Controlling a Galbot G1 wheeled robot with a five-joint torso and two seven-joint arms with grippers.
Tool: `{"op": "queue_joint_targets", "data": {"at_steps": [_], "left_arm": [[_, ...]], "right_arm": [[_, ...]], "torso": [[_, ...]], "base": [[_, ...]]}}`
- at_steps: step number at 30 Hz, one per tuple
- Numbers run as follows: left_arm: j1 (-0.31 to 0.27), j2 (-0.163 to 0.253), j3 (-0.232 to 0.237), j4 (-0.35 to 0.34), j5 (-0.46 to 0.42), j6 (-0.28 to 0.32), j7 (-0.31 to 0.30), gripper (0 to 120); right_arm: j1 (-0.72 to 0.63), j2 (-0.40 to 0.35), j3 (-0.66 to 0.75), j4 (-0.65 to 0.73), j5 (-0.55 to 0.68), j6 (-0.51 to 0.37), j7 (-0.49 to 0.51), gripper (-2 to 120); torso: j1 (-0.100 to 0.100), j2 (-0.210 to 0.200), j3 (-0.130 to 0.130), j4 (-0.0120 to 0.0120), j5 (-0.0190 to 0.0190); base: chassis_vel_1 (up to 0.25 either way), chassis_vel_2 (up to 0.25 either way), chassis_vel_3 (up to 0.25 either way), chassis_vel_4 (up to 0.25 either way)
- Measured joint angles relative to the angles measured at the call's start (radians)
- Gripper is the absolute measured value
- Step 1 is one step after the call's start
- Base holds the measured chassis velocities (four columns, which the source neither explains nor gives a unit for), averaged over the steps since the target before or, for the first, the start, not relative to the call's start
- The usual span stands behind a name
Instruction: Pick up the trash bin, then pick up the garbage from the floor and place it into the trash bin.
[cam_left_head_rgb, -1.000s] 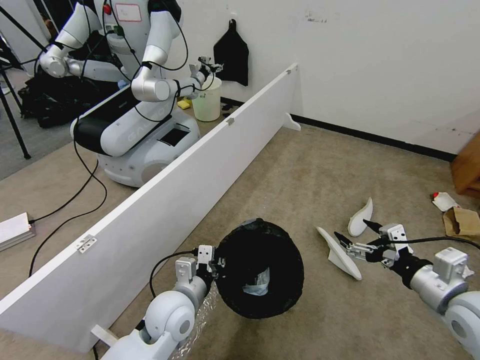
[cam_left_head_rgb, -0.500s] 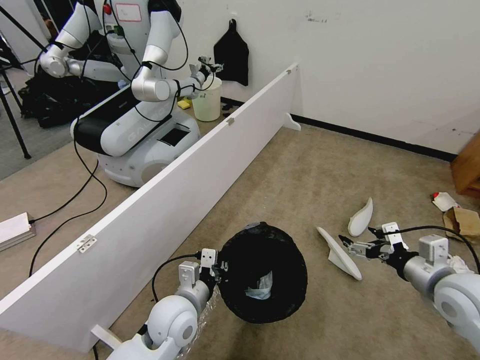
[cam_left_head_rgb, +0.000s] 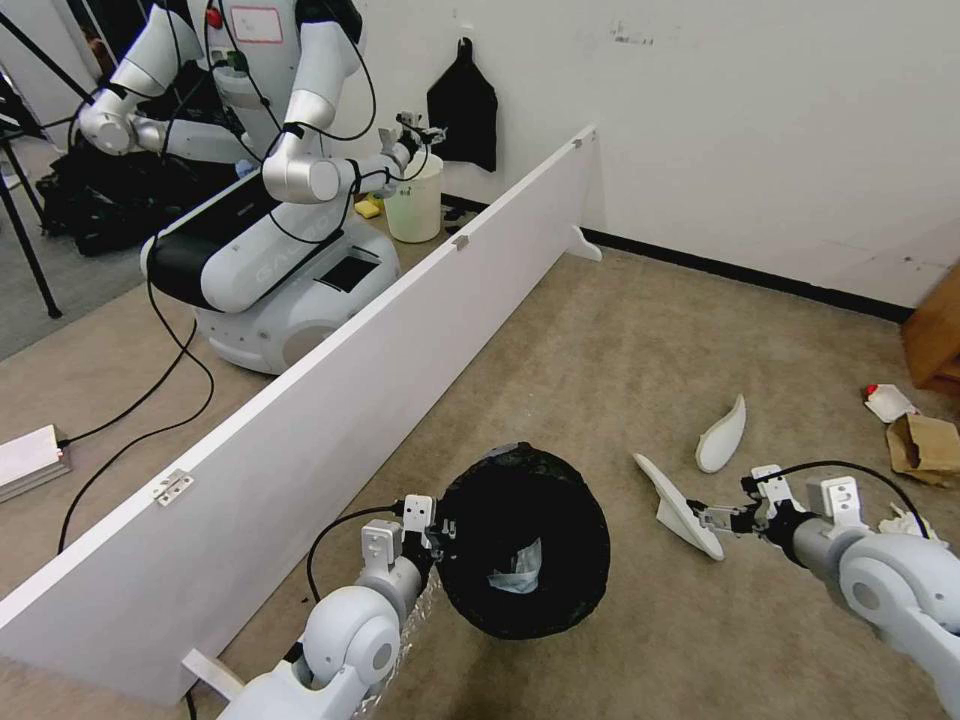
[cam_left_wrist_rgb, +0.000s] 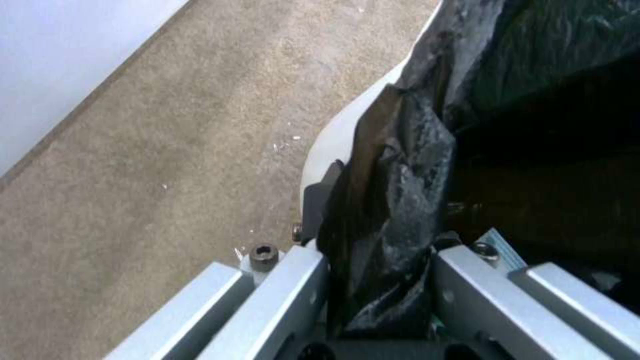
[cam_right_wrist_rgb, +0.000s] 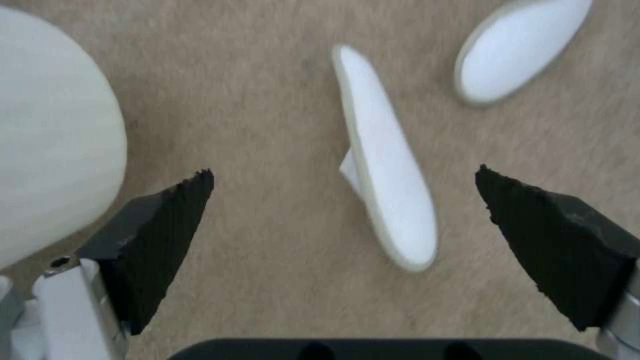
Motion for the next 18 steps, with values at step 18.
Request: {"op": "queue_joint_targets", "data": {"at_steps": [18], "left_arm": [[0.001,0.004,-0.02,0.009,0.0,-0.015,0.006,0]], "right_arm": [[0.191,0.113,-0.198,-0.16,-0.004,-0.009,0.096,100]], "torso": [[0.0,0.0,0.0,0.0001,-0.0001]], "base": [[0.0,0.0,0.0,0.0]]}}
